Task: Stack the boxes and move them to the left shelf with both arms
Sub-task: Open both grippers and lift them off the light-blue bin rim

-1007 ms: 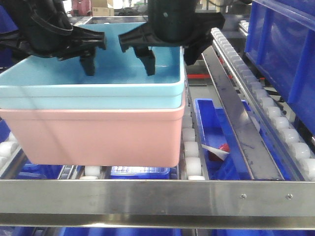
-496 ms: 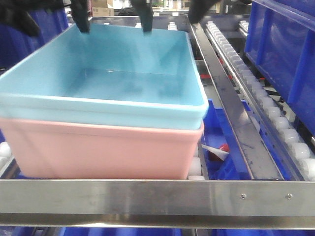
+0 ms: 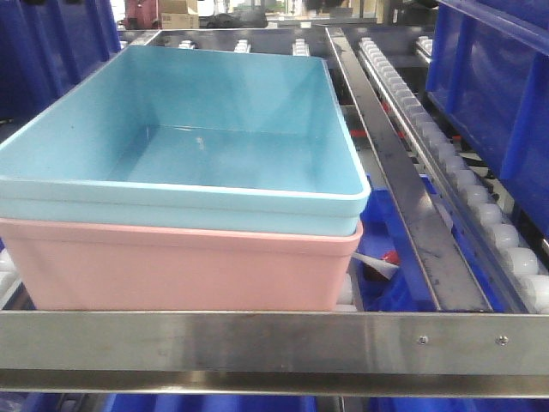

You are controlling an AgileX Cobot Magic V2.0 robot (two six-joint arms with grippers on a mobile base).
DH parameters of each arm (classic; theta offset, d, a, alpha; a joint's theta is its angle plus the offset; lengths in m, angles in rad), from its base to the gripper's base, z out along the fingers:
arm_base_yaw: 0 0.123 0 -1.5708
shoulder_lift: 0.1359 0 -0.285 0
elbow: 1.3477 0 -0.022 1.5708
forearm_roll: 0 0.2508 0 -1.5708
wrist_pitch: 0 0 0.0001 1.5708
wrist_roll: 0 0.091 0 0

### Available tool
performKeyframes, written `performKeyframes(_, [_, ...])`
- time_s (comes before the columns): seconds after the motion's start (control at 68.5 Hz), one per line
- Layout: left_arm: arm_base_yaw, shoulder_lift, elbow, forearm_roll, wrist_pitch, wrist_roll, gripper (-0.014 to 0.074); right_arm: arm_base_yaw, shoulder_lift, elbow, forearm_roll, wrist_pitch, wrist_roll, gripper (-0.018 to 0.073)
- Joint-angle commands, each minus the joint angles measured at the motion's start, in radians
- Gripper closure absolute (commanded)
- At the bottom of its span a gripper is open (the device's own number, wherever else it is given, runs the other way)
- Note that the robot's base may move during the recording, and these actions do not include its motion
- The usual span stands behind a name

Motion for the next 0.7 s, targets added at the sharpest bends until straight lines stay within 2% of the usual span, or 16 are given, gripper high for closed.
performKeyframes(0.0, [-0.014,-0.041,-0.033,-0.045,0.000,0.092,0.0599,0.001,-0.063,0.019,-0.009,-0.080,-0.065,0.0508])
performKeyframes(0.058, [-0.014,-0.047,-0.028,-0.123,-0.004,0.177,0.0600,-0.003,-0.072,0.058,0.038,-0.126,-0.128,0.0507])
performKeyframes(0.117, [-0.014,-0.057,-0.012,-0.171,-0.017,0.217,0.0599,-0.010,-0.083,0.091,0.106,-0.168,-0.182,0.0507])
performKeyframes(0.204, [-0.014,-0.095,0.034,-0.205,-0.058,0.221,0.0599,-0.031,-0.117,0.135,0.219,-0.240,-0.285,0.0507])
performKeyframes(0.336, [-0.017,-0.195,0.136,-0.207,-0.141,0.221,0.0600,-0.073,-0.183,0.204,0.353,-0.318,-0.400,0.0507])
performKeyframes(0.511, [-0.052,-0.380,0.295,-0.203,-0.257,0.230,0.0600,-0.091,-0.320,0.364,0.378,-0.421,-0.461,0.0507])
performKeyframes(0.686, [-0.135,-0.588,0.447,-0.198,-0.347,0.297,0.0600,-0.091,-0.541,0.608,0.378,-0.571,-0.461,0.0507])
